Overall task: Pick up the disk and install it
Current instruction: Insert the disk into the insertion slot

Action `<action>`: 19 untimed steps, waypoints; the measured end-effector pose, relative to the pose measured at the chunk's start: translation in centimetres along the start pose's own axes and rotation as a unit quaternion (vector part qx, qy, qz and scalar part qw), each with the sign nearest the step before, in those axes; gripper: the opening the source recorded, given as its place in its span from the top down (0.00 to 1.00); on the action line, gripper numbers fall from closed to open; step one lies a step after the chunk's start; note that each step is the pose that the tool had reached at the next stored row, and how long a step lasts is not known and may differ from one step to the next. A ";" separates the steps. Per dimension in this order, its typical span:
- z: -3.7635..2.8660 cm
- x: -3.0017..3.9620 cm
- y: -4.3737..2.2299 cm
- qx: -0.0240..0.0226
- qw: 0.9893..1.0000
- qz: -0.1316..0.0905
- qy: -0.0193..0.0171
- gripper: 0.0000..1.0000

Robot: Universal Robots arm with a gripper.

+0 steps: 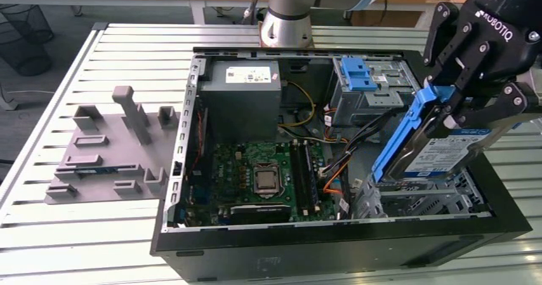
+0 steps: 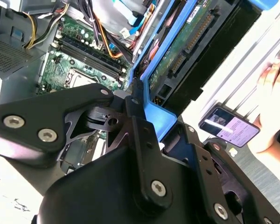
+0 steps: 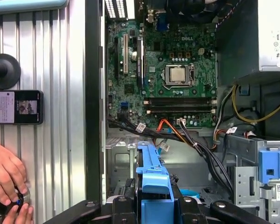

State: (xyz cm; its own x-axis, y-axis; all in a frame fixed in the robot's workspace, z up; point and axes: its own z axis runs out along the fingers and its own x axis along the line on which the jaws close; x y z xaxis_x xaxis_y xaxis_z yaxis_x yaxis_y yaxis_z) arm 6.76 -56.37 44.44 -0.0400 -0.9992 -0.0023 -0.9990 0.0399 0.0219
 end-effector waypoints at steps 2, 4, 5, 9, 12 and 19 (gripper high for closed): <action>0.18 0.00 -0.12 0.000 1.000 0.000 0.000 0.64; 0.35 0.03 -0.14 0.000 1.000 0.000 0.000 0.64; 0.43 0.05 -0.16 0.000 1.000 0.000 0.000 0.64; 0.68 0.09 -0.29 0.000 1.000 -0.001 0.000 0.64; 0.81 0.08 -0.44 0.000 1.000 -0.001 0.000 0.64; 1.28 0.10 -0.55 0.000 1.000 -0.001 0.000 0.64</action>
State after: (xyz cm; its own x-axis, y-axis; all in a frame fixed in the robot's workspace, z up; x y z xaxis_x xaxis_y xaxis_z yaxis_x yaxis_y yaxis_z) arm 7.28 -56.49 43.15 -0.0388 -0.9992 -0.0022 -0.9990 0.0388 0.0219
